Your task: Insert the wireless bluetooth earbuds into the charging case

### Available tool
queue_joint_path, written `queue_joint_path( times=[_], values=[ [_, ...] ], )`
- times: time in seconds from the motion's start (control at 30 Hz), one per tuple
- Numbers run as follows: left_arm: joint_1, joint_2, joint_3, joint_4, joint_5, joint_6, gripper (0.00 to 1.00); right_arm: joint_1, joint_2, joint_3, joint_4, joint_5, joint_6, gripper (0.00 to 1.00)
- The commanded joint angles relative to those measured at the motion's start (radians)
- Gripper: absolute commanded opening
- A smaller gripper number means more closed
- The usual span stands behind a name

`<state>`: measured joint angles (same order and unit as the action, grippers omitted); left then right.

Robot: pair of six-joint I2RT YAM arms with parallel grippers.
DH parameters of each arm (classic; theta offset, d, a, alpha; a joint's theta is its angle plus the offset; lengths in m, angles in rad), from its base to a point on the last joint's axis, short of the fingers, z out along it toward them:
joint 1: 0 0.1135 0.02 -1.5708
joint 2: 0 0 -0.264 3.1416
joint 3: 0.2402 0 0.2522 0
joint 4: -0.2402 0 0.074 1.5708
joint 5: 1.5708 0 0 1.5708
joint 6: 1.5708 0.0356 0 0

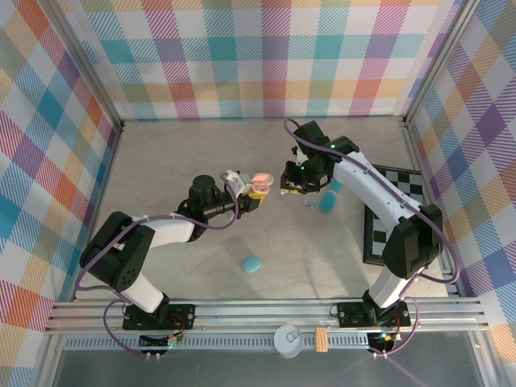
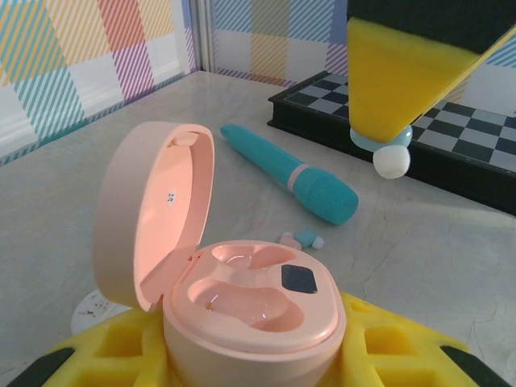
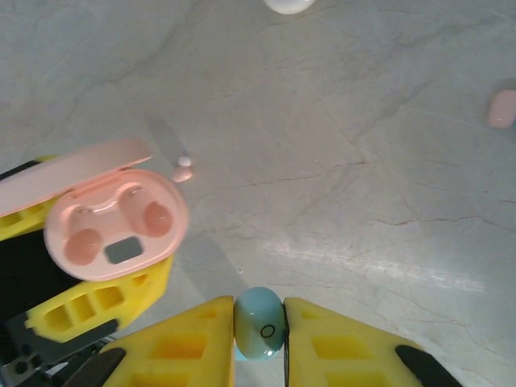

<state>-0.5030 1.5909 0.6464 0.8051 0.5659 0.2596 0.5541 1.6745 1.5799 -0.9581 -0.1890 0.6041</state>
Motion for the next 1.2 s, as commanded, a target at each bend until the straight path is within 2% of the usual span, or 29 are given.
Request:
queue_joint_path(
  times=[0.0,0.8,1.03,1.17],
  values=[
    [-0.016,0.018,0.032,-0.009,-0.012,0.021,0.28,0.019,0.013,0.056,0.032,-0.035,0.018,0.2],
    [-0.042,0.021,0.033,0.016,-0.024,0.017,0.28,0.061,0.106,0.106,0.096,-0.083,0.029,0.19],
    [-0.017,-0.003,0.0,0.022,-0.046,0.017,0.28,0.05,0.068,0.055,0.042,0.047,0.007,0.18],
    [-0.008,-0.003,-0.011,0.037,-0.037,0.005,0.28,0.038,0.04,-0.008,0.084,0.028,0.032,0.17]
  ],
)
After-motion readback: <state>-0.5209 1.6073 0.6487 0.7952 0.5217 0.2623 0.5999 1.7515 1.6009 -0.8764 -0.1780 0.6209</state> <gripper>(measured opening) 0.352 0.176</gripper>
